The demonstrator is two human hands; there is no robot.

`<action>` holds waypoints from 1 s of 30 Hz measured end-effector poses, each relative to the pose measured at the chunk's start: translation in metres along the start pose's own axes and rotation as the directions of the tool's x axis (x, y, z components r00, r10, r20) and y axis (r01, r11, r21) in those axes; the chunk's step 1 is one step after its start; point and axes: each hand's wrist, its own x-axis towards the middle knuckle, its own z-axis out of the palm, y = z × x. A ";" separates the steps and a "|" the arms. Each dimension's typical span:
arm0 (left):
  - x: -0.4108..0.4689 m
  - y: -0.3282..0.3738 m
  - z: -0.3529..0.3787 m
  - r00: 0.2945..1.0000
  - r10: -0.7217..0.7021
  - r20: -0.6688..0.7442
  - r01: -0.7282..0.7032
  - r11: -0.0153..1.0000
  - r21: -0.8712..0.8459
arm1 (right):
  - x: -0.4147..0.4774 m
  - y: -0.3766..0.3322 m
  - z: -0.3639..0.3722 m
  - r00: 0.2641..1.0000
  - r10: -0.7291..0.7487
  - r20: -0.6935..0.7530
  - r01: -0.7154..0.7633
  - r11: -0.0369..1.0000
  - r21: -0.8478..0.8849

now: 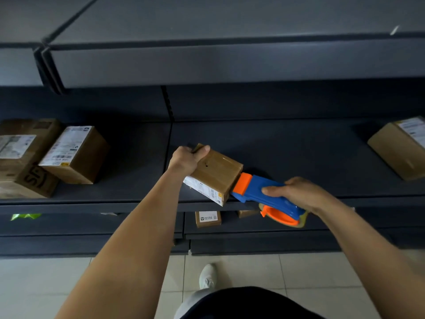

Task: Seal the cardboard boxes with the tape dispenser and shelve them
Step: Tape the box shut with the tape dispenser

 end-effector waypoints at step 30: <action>-0.043 0.025 0.042 0.983 0.168 0.075 -0.173 0.715 0.677 | 0.004 -0.020 -0.008 0.996 -0.017 -0.089 0.009 0.995 -0.097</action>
